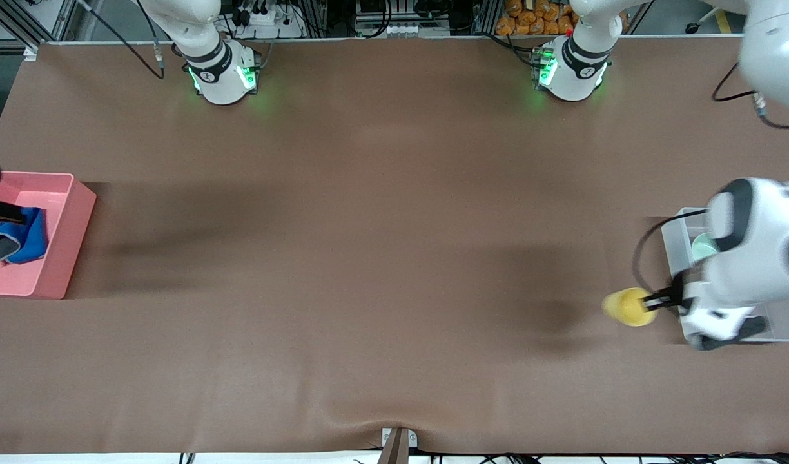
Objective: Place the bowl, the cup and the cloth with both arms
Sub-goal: 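Place the yellow cup in the clear bin with the left gripper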
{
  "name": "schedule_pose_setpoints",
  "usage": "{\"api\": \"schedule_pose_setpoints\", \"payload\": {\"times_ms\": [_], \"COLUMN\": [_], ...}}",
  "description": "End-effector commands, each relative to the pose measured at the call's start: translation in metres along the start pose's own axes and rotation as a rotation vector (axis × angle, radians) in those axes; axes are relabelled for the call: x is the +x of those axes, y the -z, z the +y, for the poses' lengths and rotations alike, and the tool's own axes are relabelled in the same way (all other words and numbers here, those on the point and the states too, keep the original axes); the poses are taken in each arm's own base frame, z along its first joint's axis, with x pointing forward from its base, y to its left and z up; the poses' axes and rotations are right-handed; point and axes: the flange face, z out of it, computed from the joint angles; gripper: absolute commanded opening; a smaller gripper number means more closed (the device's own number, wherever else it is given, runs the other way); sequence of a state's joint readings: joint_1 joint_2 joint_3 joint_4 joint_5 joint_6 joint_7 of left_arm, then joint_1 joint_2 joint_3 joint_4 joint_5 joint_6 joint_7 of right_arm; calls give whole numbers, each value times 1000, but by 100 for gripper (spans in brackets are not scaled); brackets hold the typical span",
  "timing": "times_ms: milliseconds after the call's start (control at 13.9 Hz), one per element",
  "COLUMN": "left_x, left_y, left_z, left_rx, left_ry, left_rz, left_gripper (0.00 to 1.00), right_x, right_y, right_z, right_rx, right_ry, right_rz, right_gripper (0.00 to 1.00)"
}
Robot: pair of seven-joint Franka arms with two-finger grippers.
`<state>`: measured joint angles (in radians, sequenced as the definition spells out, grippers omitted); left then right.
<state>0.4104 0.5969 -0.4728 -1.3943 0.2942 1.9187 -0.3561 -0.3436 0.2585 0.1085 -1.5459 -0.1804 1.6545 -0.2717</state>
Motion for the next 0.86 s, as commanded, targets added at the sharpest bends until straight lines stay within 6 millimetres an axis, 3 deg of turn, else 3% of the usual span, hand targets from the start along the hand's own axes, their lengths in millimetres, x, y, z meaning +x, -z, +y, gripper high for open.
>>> {"api": "schedule_pose_setpoints", "payload": {"times_ms": [0,144,216,288,504,792], "left_x": [5,7,8,13,26,36], "left_y": [14,25,15,-8,-34,-71], "left_z": [-92,-141,-161,-172,-182,-184], "left_rx": [44,123,125,107,115,89], "left_ry": [-60,-79,-96,-103,-119,-127], "left_rz": [5,28,16,5,66,114], "left_gripper": [0,0,0,0,0,0], "right_x": [-6,-10,-12,-17,-44,-76], "right_y": [26,46,53,52,73,116], "right_z": [-79,-130,-147,-154,-155,-133], "right_rx": [4,38,76,104,100,93], "right_ry": [-61,-55,-36,-30,-35,-81], "right_rz": [-18,-7,1,-6,30,120], "right_gripper": [100,100,100,100,100,100]}}
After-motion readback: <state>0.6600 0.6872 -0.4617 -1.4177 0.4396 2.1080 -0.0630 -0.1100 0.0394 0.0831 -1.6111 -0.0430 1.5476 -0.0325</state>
